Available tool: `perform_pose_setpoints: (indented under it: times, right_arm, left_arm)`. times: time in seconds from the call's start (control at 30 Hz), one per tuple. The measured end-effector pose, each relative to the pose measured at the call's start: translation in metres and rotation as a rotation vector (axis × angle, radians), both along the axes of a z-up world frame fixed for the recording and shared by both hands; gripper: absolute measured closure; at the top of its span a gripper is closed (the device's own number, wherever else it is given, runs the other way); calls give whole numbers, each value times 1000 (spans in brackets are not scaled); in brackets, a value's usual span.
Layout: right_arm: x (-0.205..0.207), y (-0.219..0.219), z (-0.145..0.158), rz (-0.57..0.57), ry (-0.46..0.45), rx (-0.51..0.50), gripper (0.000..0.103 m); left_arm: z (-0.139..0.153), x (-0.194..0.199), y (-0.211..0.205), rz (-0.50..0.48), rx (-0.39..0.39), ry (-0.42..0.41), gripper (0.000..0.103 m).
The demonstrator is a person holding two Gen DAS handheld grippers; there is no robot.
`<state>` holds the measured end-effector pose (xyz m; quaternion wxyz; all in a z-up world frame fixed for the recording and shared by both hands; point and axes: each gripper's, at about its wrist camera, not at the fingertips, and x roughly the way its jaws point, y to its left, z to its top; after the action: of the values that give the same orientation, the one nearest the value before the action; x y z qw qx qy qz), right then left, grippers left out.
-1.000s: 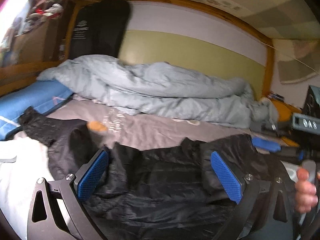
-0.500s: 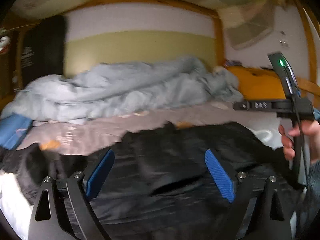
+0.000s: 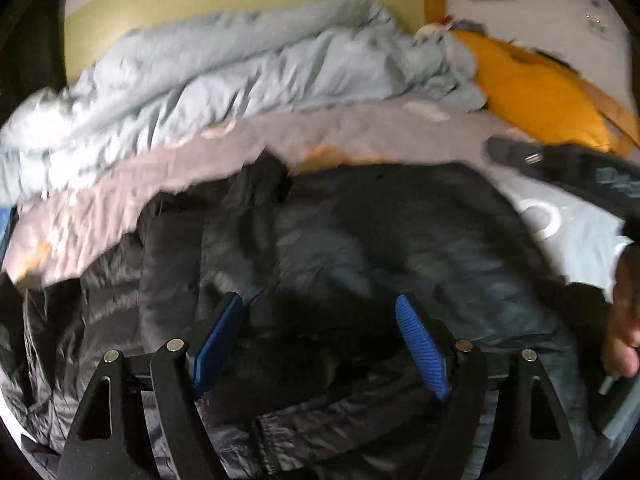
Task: Fold large clothes
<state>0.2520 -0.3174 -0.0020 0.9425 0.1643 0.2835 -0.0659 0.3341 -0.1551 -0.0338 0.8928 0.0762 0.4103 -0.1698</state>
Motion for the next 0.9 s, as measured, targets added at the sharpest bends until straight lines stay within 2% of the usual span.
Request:
perform_pose_setpoints:
  times: [0.03,0.07,0.13,0.2,0.23,0.27,0.37,0.5,0.57,0.63,0.77,0.9]
  right_arm:
    - [1,1,-1,2,2,-2,55]
    - [2,1,-2,1,6,-4,55]
    - [3,1,-5,-4,22,-1,55]
    - [4,3,-7,0,29,4,55]
    - [4,5,-7,3,32,3,55]
    - [4,7,-7,6,33,-2,55]
    - [6,17,-7,25,39,-28,55]
    - [12,29,-11,50,63,-44,55]
    - [15,32,-14,58,78,-26,55]
    - [18,35,-18,97,89,11,55]
    - [27,58,-26,200,129,54,55]
    - [26,77,-25,173,130,-40,55]
  left_arm:
    - [-4,1,5,4,-4,17,41]
    - [-5,0,9,17,3,19,47]
    - [4,-4,26,52,52,-49,68]
    - [15,-6,46,99,67,-99,82]
    - [22,-7,63,134,51,-114,86]
    - [29,-8,81,173,27,-123,87]
    - [38,-10,122,273,24,-158,87]
    - [33,-12,178,407,27,-186,87]
    - [25,-14,207,465,-21,-176,87]
    - [17,-14,233,499,-112,-152,87]
    - [21,-23,235,389,-206,-166,87]
    - [33,-40,191,246,-150,-244,87]
